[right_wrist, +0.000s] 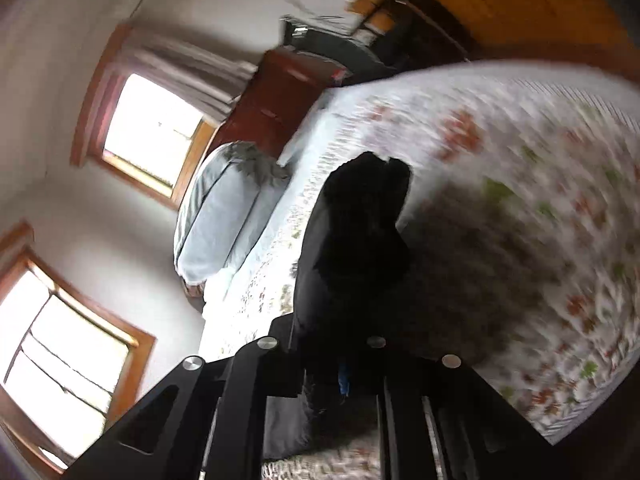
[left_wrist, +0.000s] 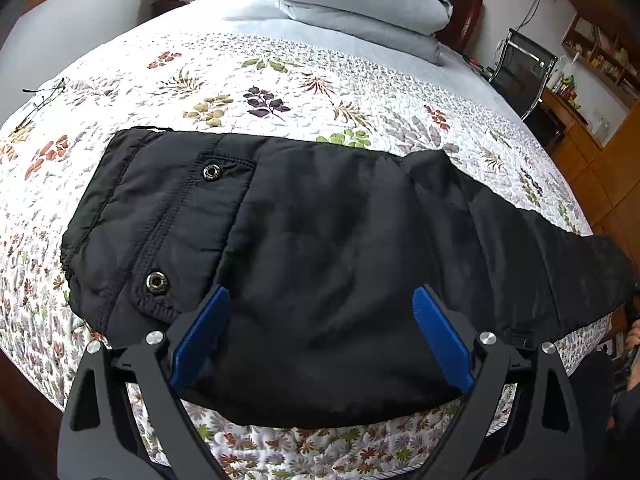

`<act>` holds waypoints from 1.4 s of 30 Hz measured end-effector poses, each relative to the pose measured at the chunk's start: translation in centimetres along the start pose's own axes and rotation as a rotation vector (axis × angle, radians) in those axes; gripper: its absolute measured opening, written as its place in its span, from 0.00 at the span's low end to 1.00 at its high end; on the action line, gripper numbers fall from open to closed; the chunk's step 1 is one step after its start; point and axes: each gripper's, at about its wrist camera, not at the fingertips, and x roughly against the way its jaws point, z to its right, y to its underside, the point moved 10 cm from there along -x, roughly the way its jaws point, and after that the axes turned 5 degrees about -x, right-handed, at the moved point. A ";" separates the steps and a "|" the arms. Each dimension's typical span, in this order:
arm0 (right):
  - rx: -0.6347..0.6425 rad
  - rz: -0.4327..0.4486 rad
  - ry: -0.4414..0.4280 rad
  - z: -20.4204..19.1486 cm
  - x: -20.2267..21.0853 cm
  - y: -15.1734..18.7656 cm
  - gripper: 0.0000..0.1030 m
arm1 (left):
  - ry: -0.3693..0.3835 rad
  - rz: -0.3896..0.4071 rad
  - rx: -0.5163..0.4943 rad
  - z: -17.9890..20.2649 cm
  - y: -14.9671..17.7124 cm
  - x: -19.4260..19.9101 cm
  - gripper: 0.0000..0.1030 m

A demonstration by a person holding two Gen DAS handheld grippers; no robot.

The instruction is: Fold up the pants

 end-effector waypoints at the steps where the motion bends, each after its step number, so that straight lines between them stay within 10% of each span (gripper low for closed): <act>1: 0.051 -0.006 -0.002 -2.4 -0.2 0.0 0.11 | 0.010 0.006 0.001 0.0 -0.1 0.2 0.90; 10: 0.505 -0.099 0.064 -19.3 -4.2 5.8 0.11 | 0.073 0.054 0.030 0.0 -0.3 1.7 0.90; 17: 0.893 -0.268 0.128 -27.7 -13.0 19.2 0.11 | 0.119 0.085 0.047 -0.4 -0.5 3.4 0.90; 26: 1.256 -0.513 0.272 -22.8 -20.3 35.8 0.10 | 0.149 0.095 0.081 -2.1 0.1 4.0 0.90; 39: 1.463 -0.549 0.348 -19.6 -20.2 40.4 0.13 | 0.146 0.075 0.116 -3.5 0.9 3.0 0.90; 42: 1.481 -0.564 0.346 -19.2 -20.1 41.0 0.27 | 0.147 0.071 0.113 -3.4 1.0 2.8 0.90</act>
